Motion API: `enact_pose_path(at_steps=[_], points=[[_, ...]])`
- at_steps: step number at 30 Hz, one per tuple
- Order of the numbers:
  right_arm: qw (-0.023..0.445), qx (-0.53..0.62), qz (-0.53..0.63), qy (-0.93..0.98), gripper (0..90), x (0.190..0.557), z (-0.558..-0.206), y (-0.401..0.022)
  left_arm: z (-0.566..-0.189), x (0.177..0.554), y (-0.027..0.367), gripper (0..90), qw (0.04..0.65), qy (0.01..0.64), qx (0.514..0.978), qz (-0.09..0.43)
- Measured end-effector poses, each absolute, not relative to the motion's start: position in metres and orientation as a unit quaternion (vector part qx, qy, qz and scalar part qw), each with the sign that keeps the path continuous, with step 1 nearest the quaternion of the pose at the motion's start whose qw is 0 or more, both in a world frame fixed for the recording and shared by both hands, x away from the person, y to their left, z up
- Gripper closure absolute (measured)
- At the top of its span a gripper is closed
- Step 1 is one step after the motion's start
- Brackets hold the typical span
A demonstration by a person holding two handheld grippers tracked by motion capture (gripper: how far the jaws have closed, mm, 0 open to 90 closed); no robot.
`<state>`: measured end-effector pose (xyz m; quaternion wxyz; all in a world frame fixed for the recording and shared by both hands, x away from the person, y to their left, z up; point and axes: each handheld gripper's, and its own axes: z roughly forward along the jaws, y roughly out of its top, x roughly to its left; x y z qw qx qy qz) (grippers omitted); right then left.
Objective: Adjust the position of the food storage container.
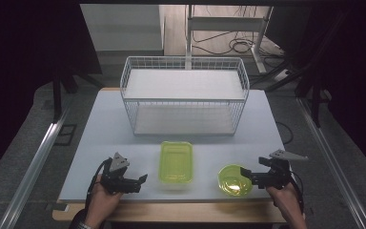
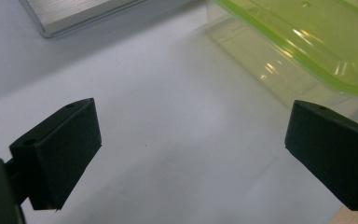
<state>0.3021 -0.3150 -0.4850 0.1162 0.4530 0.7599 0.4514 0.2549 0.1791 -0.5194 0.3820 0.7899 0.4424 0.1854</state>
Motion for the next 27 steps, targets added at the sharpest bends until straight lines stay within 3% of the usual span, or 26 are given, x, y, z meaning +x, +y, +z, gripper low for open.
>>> enact_pose_path(at_steps=[16, 24, 26, 27], points=[[0.150, 0.462, 0.412, 0.771, 2.2, 0.304, -0.487, -0.313, -0.521, 0.255, 0.180, 3.4, 0.390, 0.435, 0.790, 0.184], [0.157, 0.456, 0.397, 0.781, 23.0, 0.300, -0.480, -0.309, -0.521, 0.256, 0.179, 3.4, 0.389, 0.432, 0.793, 0.183], [0.168, 0.448, 0.396, 0.784, 32.2, 0.297, -0.476, -0.306, -0.521, 0.256, 0.179, 3.4, 0.389, 0.432, 0.793, 0.183], [0.178, 0.437, 0.398, 0.787, 41.8, 0.294, -0.471, -0.304, -0.521, 0.256, 0.179, 3.5, 0.389, 0.432, 0.793, 0.183]])
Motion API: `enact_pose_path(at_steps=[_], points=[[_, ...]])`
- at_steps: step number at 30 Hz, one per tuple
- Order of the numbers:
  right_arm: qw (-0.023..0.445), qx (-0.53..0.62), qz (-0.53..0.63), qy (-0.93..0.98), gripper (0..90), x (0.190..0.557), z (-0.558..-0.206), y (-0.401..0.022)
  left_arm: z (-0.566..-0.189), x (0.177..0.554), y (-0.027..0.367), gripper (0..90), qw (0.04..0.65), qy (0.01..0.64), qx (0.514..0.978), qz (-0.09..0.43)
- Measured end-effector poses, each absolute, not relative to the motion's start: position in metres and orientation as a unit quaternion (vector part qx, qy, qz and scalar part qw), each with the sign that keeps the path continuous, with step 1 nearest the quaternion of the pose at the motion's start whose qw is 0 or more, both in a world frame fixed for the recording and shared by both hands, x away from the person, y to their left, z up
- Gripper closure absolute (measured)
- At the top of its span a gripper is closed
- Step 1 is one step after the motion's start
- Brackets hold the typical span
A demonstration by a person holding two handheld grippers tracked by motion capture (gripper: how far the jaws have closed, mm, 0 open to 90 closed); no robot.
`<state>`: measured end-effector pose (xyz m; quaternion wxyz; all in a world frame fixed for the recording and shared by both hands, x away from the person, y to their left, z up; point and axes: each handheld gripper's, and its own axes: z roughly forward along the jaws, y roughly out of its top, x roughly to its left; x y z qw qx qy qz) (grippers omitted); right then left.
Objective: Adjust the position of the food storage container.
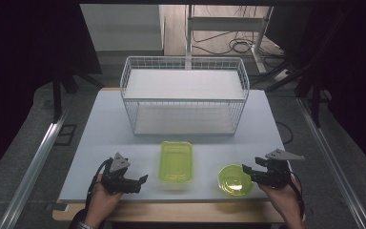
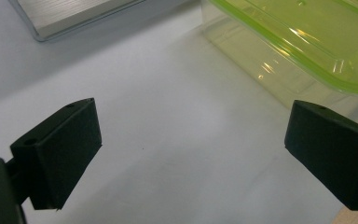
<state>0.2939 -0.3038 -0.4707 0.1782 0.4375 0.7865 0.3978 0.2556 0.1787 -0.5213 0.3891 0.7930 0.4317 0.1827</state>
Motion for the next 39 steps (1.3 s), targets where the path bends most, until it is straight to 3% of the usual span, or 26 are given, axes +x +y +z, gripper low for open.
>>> enact_pose_path(at_steps=[1, 2, 6, 7, 16, 39], points=[[0.178, 0.437, 0.398, 0.787, 41.8, 0.294, -0.471, -0.304, -0.521, 0.256, 0.179, 3.5, 0.389, 0.432, 0.793, 0.183], [0.176, 0.423, 0.404, 0.792, 51.3, 0.290, -0.465, -0.300, -0.521, 0.256, 0.179, 3.5, 0.389, 0.432, 0.793, 0.183], [0.165, 0.404, 0.408, 0.802, 61.0, 0.286, -0.462, -0.293, -0.522, 0.256, 0.179, 3.5, 0.388, 0.431, 0.794, 0.182], [0.156, 0.388, 0.404, 0.814, 67.7, 0.283, -0.461, -0.286, -0.522, 0.256, 0.178, 3.5, 0.388, 0.430, 0.794, 0.182], [0.131, 0.329, 0.394, 0.848, 88.9, 0.270, -0.462, -0.257, -0.522, 0.256, 0.178, 3.5, 0.388, 0.430, 0.795, 0.182], [0.095, 0.255, 0.382, 0.883, 89.2, 0.250, -0.469, -0.215, -0.522, 0.256, 0.178, 3.6, 0.389, 0.430, 0.794, 0.184]])
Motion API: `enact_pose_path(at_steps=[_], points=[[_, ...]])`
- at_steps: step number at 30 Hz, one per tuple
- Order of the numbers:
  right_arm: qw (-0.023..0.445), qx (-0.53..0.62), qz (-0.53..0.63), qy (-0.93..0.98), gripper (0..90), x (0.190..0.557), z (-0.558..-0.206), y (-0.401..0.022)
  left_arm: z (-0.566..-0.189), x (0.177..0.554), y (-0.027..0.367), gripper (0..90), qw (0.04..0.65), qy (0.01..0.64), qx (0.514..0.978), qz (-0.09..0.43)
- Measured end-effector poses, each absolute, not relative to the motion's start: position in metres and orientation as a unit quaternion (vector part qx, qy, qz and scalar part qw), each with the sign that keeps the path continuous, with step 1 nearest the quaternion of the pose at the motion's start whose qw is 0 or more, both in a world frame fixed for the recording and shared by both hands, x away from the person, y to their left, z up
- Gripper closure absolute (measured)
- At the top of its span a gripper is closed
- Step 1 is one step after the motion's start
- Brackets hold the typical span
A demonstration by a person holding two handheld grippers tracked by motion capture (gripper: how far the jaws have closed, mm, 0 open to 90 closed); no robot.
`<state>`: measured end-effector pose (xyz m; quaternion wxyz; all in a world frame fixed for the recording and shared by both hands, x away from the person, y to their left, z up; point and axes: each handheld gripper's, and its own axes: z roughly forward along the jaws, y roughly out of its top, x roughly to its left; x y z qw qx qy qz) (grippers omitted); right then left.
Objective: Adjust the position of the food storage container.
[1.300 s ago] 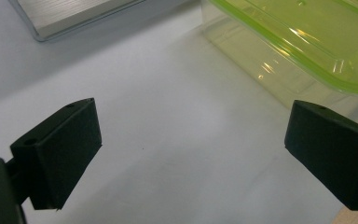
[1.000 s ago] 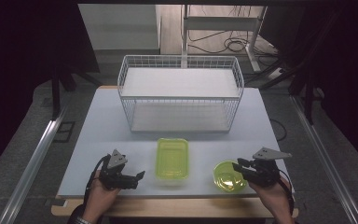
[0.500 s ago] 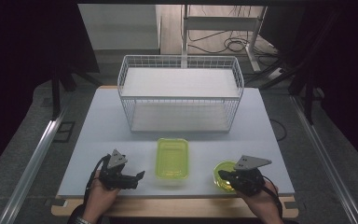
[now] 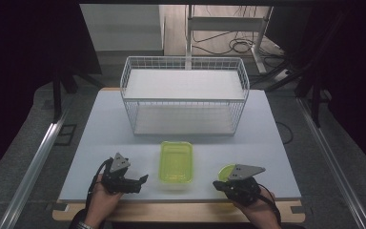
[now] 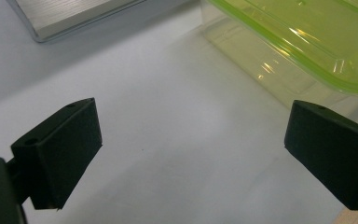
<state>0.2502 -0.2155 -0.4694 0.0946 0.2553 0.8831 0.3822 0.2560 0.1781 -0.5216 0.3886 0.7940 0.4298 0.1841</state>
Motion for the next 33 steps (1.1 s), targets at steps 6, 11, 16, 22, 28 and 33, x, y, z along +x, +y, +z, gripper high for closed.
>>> enact_pose_path(at_steps=[6, 11, 16, 22, 28, 33], points=[[0.093, 0.252, 0.366, 0.891, 89.1, 0.251, -0.475, -0.211, -0.522, 0.256, 0.178, 3.7, 0.386, 0.428, 0.796, 0.184], [0.090, 0.259, 0.363, 0.891, 89.1, 0.253, -0.476, -0.214, -0.522, 0.256, 0.177, 3.8, 0.385, 0.428, 0.797, 0.184], [0.093, 0.272, 0.354, 0.890, 88.9, 0.258, -0.477, -0.222, -0.522, 0.256, 0.177, 3.8, 0.384, 0.427, 0.798, 0.184], [0.099, 0.292, 0.351, 0.884, 88.5, 0.266, -0.477, -0.236, -0.523, 0.256, 0.176, 3.9, 0.383, 0.426, 0.799, 0.183], [0.104, 0.323, 0.351, 0.873, 88.4, 0.276, -0.476, -0.256, -0.523, 0.256, 0.176, 3.9, 0.381, 0.425, 0.800, 0.183], [0.112, 0.342, 0.350, 0.865, 88.2, 0.283, -0.476, -0.271, -0.523, 0.256, 0.175, 4.0, 0.380, 0.424, 0.802, 0.182]])
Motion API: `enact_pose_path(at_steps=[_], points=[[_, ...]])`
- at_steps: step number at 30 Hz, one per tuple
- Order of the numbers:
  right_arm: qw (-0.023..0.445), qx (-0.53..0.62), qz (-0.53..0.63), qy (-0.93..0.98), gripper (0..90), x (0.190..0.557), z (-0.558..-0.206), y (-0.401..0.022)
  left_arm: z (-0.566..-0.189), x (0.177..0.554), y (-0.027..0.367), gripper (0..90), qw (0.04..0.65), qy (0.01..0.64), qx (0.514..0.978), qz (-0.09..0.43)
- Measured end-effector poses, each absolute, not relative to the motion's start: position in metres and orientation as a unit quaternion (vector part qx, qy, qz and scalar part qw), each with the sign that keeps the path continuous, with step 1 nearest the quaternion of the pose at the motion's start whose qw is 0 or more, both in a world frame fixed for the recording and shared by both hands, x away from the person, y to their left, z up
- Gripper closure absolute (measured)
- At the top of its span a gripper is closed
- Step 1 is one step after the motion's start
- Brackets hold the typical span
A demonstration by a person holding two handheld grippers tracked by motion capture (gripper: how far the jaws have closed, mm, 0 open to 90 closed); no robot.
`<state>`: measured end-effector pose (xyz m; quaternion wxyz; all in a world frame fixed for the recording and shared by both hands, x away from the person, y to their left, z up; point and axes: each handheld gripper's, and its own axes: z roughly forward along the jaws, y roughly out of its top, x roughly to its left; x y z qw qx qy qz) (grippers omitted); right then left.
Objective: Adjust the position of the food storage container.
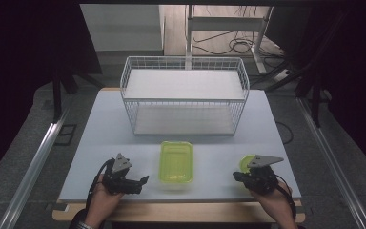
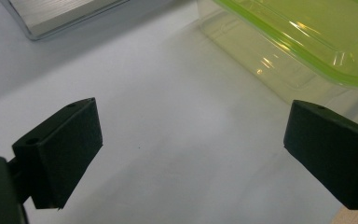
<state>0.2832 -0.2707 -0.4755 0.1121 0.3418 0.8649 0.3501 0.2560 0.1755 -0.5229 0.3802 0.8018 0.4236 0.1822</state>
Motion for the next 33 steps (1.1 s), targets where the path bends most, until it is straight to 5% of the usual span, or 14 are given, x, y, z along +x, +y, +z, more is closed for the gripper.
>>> enact_pose_path(at_steps=[30, 33], points=[[0.152, 0.401, 0.366, 0.826, 87.8, 0.300, -0.470, -0.315, -0.519, 0.258, 0.173, 8.6, 0.398, 0.416, 0.805, 0.142], [0.153, 0.393, 0.365, 0.830, 87.6, 0.298, -0.471, -0.309, -0.517, 0.262, 0.174, 41.2, 0.415, 0.400, 0.808, 0.122]])
